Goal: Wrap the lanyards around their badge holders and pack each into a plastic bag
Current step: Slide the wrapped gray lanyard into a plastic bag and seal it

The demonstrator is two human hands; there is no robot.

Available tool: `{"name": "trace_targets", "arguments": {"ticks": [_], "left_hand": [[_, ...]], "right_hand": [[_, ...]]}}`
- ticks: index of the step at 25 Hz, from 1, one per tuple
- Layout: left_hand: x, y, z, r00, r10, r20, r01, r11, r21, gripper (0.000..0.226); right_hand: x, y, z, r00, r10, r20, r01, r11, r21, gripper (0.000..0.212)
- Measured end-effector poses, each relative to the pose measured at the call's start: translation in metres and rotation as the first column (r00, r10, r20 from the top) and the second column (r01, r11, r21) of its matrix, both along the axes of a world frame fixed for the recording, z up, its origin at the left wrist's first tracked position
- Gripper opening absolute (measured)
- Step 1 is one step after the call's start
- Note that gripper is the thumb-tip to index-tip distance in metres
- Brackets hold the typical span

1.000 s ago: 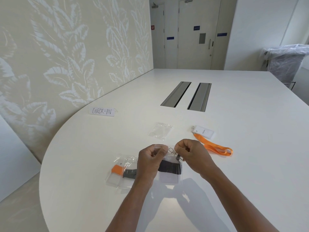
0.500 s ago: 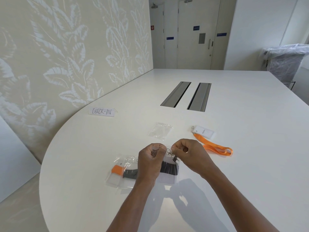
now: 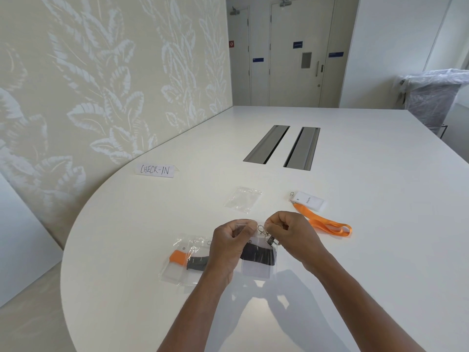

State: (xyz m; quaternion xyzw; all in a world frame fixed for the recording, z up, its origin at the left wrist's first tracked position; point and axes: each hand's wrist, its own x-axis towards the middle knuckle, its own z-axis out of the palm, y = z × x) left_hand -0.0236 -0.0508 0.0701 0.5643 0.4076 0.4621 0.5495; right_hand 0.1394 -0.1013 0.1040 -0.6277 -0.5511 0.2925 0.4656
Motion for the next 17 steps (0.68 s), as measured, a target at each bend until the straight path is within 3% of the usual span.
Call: {"name": "trace_targets", "arguments": {"ticks": [6, 17], "left_hand": [[-0.003, -0.002, -0.004, 0.998, -0.025, 0.052, 0.026, 1.000, -0.014, 0.011], [-0.005, -0.003, -0.009, 0.996, -0.017, 0.090, 0.020, 0.999, -0.033, 0.013]], "right_hand": [[0.002, -0.002, 0.001, 0.995, 0.003, -0.096, -0.006, 0.999, -0.034, 0.011], [0.006, -0.005, -0.011, 1.000, 0.003, -0.022, -0.004, 0.998, -0.070, 0.010]]}}
